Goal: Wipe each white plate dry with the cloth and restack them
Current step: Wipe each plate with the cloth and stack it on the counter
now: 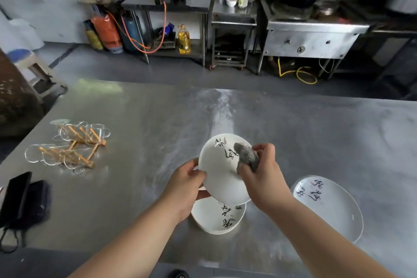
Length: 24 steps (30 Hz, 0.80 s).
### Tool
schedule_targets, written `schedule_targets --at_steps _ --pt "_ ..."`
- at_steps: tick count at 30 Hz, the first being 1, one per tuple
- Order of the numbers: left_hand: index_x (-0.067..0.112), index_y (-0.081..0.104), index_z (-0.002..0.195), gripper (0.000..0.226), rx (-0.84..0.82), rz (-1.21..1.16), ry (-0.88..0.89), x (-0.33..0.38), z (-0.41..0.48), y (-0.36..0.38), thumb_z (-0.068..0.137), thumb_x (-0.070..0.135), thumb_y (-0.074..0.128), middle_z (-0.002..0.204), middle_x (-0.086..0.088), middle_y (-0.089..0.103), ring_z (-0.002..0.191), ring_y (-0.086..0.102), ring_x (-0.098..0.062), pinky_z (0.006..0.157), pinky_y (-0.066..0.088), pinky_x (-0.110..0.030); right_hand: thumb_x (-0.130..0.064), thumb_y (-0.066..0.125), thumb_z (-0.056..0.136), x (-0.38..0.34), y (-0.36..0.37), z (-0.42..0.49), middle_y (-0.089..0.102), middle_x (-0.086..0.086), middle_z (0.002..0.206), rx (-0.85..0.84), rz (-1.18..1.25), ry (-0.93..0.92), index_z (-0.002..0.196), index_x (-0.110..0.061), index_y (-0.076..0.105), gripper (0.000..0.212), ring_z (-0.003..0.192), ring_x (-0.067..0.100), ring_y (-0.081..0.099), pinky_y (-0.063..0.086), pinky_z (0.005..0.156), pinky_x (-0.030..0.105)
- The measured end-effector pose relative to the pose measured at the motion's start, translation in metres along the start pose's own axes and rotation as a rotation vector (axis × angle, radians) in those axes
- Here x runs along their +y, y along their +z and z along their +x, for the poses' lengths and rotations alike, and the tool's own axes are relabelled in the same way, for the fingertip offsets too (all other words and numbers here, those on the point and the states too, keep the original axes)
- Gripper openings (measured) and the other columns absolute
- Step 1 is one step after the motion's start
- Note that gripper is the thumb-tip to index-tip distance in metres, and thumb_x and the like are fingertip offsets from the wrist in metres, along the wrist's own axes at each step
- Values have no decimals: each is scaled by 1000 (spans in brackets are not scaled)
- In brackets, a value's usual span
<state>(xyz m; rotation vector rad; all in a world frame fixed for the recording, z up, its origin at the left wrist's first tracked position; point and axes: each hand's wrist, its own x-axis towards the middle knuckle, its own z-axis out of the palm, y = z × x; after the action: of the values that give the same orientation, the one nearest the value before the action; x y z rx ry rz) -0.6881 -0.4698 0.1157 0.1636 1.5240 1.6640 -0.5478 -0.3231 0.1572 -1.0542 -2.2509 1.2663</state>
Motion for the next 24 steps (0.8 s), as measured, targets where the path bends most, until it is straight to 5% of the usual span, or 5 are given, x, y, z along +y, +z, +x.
schedule_targets --at_steps 3,6,11,16,24 --pt "24 80 104 49 -53 -118 -1 18 -14 9 69 0 56 110 -13 78 90 76 -28 72 63 -47 -34 46 86 -27 -25 -7 63 -14 93 8 24 -67 110 -37 34 27 81 -5 58 44 60 28" --pt "21 75 108 51 -127 -190 27 35 -25 23 67 -2 56 107 -16 77 89 73 -30 73 63 -48 -36 42 87 -47 -39 -13 57 -15 118 -45 -245 -275 123 -30 46 37 112 -1 48 45 100 38" --pt "16 63 127 60 -170 -196 81 58 -36 44 71 -4 56 114 -25 74 94 72 -37 74 64 -50 -60 22 96 -54 -47 -21 30 -8 164 -75 -831 -392 144 -35 51 62 158 33 3 -24 118 63" --pt "19 72 126 61 -271 -213 109 71 -43 59 73 -4 53 118 -25 72 94 73 -34 73 63 -48 -36 41 104 -50 -56 -28 58 3 147 128 -581 -603 143 -13 61 50 135 28 54 49 110 42" --pt "19 69 132 60 -424 -153 165 79 -50 84 80 -2 48 128 -24 71 105 71 -38 82 60 -59 -75 2 93 -58 -87 6 -19 -5 172 -118 -639 -495 166 -23 -8 90 156 12 -27 -7 129 40"
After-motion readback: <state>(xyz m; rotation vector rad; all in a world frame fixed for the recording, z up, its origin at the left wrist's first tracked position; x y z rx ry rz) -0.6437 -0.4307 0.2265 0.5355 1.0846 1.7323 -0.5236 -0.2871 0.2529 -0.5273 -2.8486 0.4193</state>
